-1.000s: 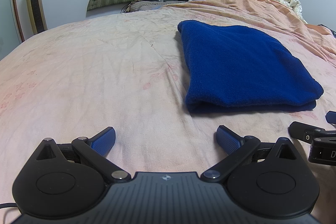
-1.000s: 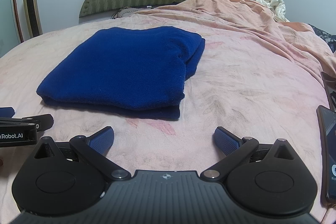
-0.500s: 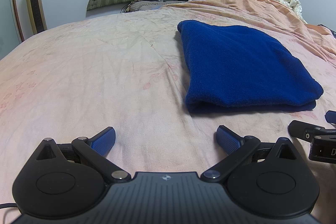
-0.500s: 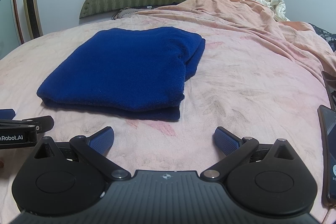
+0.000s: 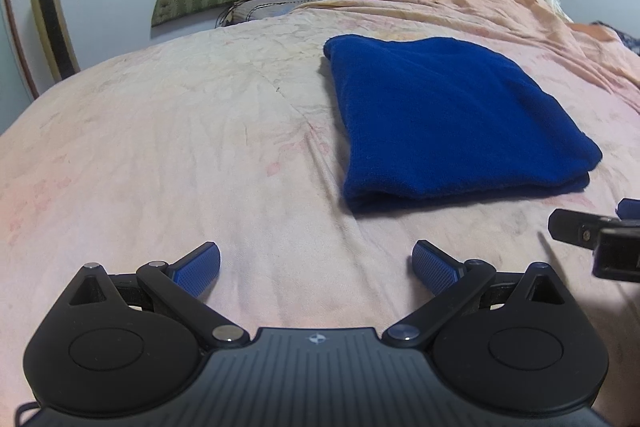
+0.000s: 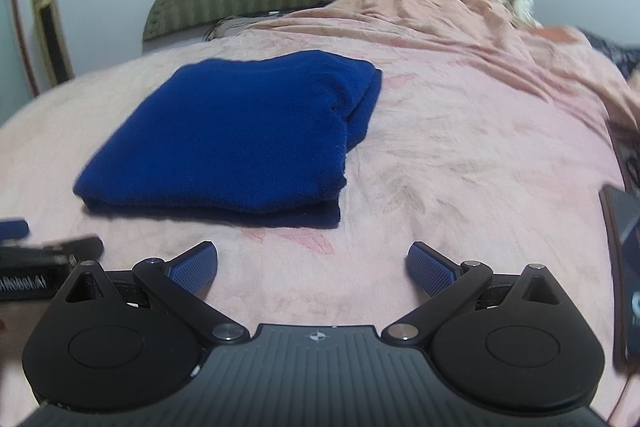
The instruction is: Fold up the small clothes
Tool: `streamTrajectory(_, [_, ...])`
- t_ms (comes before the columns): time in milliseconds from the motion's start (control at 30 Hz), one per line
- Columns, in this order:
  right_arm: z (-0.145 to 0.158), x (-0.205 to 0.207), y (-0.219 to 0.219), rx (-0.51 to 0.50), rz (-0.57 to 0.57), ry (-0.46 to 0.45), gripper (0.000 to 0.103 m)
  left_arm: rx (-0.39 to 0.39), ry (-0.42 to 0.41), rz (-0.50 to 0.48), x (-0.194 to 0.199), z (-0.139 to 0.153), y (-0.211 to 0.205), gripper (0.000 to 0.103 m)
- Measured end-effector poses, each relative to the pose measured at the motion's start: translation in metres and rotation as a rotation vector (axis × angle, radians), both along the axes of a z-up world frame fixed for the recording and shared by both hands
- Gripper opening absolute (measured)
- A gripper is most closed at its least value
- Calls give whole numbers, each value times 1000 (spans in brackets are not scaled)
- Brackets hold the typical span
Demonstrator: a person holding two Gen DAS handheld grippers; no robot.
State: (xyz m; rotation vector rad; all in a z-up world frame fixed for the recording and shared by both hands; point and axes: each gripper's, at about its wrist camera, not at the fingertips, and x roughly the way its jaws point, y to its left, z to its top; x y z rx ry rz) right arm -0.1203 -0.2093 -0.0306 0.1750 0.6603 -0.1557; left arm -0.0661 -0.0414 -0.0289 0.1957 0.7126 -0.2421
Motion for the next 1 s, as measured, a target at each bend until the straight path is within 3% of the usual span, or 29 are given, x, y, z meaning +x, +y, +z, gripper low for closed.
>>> streamTrajectory(100, [9,0,2,34,1,16,102,2,5,1,-1,7,3,103])
streamTrajectory(400, [29,-11,28,-38,55,11,102,-25,18,25,-3,19,11,103])
streamTrajectory(1000, [30,-20,25,-39,47,5,102,-13,44,32,-1,15,11,103])
